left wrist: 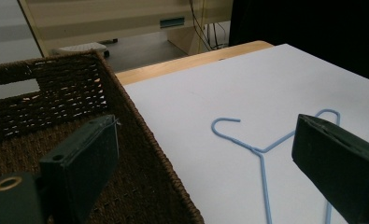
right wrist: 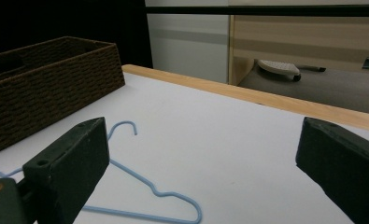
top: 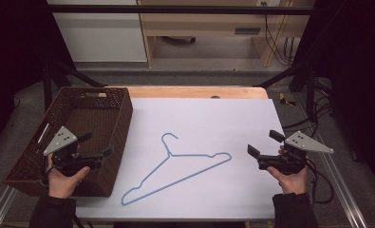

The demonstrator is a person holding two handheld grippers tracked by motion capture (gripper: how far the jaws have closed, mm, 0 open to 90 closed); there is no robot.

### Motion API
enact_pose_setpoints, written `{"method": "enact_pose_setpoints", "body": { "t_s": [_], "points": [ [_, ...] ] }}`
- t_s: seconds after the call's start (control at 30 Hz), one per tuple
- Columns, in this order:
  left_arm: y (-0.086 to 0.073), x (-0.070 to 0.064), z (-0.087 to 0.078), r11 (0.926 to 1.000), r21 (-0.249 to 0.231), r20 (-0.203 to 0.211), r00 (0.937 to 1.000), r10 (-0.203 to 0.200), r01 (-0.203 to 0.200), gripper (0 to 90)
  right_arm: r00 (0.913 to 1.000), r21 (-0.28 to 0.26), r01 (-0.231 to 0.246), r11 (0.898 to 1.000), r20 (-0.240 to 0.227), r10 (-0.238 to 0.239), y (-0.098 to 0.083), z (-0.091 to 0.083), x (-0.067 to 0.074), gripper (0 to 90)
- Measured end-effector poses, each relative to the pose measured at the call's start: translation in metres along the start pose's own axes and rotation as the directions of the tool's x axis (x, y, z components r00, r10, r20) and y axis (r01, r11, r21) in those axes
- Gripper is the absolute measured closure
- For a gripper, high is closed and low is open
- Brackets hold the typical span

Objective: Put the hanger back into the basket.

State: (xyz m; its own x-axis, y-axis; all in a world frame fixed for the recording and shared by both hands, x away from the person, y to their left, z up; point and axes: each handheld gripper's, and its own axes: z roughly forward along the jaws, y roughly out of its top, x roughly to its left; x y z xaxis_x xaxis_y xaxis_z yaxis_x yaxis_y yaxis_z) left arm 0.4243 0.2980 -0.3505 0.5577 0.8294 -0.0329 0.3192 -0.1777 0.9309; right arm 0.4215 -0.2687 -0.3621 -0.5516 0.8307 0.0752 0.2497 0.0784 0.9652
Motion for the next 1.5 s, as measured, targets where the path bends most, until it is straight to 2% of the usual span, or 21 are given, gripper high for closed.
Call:
{"method": "enact_pose_setpoints", "body": {
  "t_s": [0.2,0.57,0.63,0.8,0.97,1.07,1.13,1.2,1.23,1.27,1.33,1.47,1.5],
  "points": [
    [0.004,-0.008,0.003,0.9998,0.009,0.008,0.9999,0.015,-0.016,7.5,0.9999,0.004,-0.007,1.000,0.009,0.007,0.000,-0.002,-0.001,3.3],
    [0.011,-0.031,0.018,0.9973,0.036,0.044,0.9971,0.062,-0.064,9.0,0.9999,0.014,0.010,1.000,0.008,-0.010,0.001,-0.001,0.005,3.2],
    [0.010,-0.038,0.024,0.9952,0.056,0.058,0.9953,0.078,-0.081,9.2,0.9999,0.016,0.009,1.000,0.004,-0.009,0.002,0.000,0.006,3.2],
    [0.008,-0.046,0.034,0.9913,0.089,0.075,0.9930,0.090,-0.097,9.4,0.9999,0.028,0.014,1.000,0.002,-0.014,0.001,0.002,0.007,3.2],
    [0.004,-0.056,0.047,0.9826,0.144,0.089,0.9905,0.105,-0.117,9.4,0.9998,0.032,0.019,0.999,-0.001,-0.019,0.001,0.004,0.010,3.2],
    [0.002,-0.060,0.055,0.9754,0.179,0.096,0.9889,0.114,-0.129,9.8,0.9998,0.037,0.022,0.999,-0.001,-0.022,0.000,0.006,0.011,3.2],
    [-0.001,-0.063,0.062,0.9667,0.214,0.104,0.9873,0.120,-0.140,10.4,0.9997,0.039,0.023,0.999,-0.003,-0.023,0.000,0.006,0.012,3.2],
    [-0.004,-0.066,0.071,0.9549,0.254,0.116,0.9850,0.128,-0.154,11.3,0.9996,0.039,0.027,0.999,-0.003,-0.027,0.001,0.006,0.012,3.2],
    [-0.004,-0.066,0.071,0.9549,0.254,0.116,0.9850,0.128,-0.154,11.5,0.9997,0.036,0.026,0.999,-0.003,-0.026,0.001,0.006,0.012,3.2],
    [-0.006,-0.069,0.079,0.9407,0.290,0.127,0.9813,0.144,-0.176,12.2,0.9997,0.035,0.025,0.999,-0.005,-0.025,0.001,0.005,0.013,3.2],
    [-0.008,-0.072,0.086,0.9292,0.321,0.133,0.9800,0.148,-0.184,13.0,0.9996,0.036,0.029,0.999,-0.005,-0.028,0.002,0.005,0.013,3.3],
    [-0.009,-0.078,0.097,0.9146,0.353,0.146,0.9773,0.154,-0.197,14.8,0.9995,0.037,0.031,0.999,-0.009,-0.030,0.002,0.005,0.014,3.3],
    [-0.009,-0.078,0.097,0.9146,0.353,0.146,0.9773,0.154,-0.197,15.2,0.9995,0.037,0.031,0.999,-0.009,-0.030,0.002,0.005,0.014,3.3]
  ]
}}
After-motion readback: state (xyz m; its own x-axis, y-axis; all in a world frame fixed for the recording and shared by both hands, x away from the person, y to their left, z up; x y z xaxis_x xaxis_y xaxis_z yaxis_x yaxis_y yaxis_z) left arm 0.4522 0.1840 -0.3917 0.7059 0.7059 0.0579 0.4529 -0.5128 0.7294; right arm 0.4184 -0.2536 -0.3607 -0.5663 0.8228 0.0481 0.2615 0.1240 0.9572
